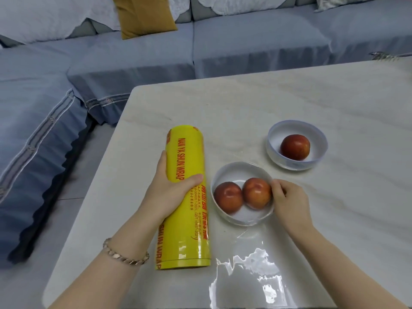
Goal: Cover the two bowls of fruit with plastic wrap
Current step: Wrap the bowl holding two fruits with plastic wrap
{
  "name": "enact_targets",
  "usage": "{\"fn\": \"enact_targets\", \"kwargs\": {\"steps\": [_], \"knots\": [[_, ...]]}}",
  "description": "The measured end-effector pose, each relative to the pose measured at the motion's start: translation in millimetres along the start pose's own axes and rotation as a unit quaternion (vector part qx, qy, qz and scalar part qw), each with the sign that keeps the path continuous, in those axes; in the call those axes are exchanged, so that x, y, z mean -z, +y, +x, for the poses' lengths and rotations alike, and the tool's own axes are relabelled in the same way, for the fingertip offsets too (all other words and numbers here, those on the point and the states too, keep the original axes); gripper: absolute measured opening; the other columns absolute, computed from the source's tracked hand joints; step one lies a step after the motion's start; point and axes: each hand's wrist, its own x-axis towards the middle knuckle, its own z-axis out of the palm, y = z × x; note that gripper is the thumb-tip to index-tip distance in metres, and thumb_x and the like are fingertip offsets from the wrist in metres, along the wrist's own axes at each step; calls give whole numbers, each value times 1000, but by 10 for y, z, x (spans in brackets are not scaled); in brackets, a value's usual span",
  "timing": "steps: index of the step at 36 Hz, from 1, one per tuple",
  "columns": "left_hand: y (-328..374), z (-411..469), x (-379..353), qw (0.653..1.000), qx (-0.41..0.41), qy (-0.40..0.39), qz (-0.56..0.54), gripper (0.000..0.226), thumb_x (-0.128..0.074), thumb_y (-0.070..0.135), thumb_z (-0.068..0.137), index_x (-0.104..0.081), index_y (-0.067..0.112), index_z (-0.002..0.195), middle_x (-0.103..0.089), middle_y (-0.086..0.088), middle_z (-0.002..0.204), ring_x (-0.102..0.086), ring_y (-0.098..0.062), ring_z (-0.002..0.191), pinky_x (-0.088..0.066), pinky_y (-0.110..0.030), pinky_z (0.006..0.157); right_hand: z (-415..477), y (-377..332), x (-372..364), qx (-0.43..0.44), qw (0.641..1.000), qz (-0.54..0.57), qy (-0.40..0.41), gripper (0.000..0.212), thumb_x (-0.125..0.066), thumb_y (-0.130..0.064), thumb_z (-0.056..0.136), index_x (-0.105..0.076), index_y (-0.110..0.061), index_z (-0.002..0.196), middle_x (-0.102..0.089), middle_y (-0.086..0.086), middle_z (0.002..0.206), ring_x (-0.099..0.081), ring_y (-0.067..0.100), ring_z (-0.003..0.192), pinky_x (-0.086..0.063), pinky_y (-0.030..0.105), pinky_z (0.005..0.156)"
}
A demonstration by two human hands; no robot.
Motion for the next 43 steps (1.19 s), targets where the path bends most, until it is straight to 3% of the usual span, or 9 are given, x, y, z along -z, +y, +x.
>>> {"fn": "enact_targets", "kwargs": {"steps": [8,15,20,23,26,32,36,39,43], "knots": [[-156,18,-57,989,55,26,133,114,-62,73,49,9,57,137,-51,0,130,-57,-29,108,-49,-49,92,98,-34,-17,-16,1000,11,24,48,-44,-16,94,-37,-31,49,-37,-9,48,-36,7,50,-29,15,51],[-223,83,-166,971,71,45,225,106,-58,74,68,17,51,139,-45,-12,129,-54,-33,106,-46,-39,86,99,8,23,-34,999,-7,20,39,-45,-17,93,-46,-20,54,-45,-5,51,-39,17,58,-34,25,55],[-182,84,-207,959,51,59,274,92,-40,74,79,13,39,145,-42,-18,129,-53,-35,108,-45,-38,85,187,-118,86,-40,993,-111,-14,34,-48,-7,86,-57,-8,119,-62,18,108,-54,35,105,-40,35,86],[-106,141,-213,943,35,81,319,89,-46,65,83,1,25,147,-35,-19,132,-48,-38,114,-45,-43,89,252,-393,40,71,987,-145,-2,42,-51,4,80,-57,-3,121,-53,20,122,-44,33,120,-26,26,101],[10,263,-250,951,38,79,296,92,-60,50,79,-7,11,143,-33,-19,134,-43,-40,119,-41,-44,91,370,-674,-188,147,977,-132,-86,36,-51,-2,84,-58,-6,120,-54,12,126,-45,24,121,-21,13,97],[36,350,-333,954,10,112,278,85,-57,47,82,-13,2,138,-35,-19,132,-43,-40,118,-40,-43,89,783,-965,-787,162,923,-188,-295,52,-37,-15,97,-21,-3,144,-29,16,150,-29,25,138,-17,24,108],[-27,364,-276,956,-18,102,276,79,-46,53,88,4,36,147,-36,-17,127,-48,-40,109,-39,-38,81,919,-959,-962,71,895,-219,-382,59,-45,-28,93,-23,-2,142,-47,18,137,-45,29,125,-35,30,98],[-33,385,-263,955,-20,85,285,69,-42,54,89,0,49,144,-34,-15,128,-48,-39,108,-41,-37,84,942,-974,-970,89,886,-246,-383,51,-53,-29,90,-45,-2,132,-60,12,111,-56,21,103,-41,17,79],[-58,410,-253,951,-20,79,298,66,-41,54,90,-3,49,144,-33,-15,129,-46,-37,107,-40,-37,84,935,-953,-949,107,904,-235,-341,32,-58,-27,85,-67,-7,108,-39,-11,61,-42,7,59,-27,6,49]]}}
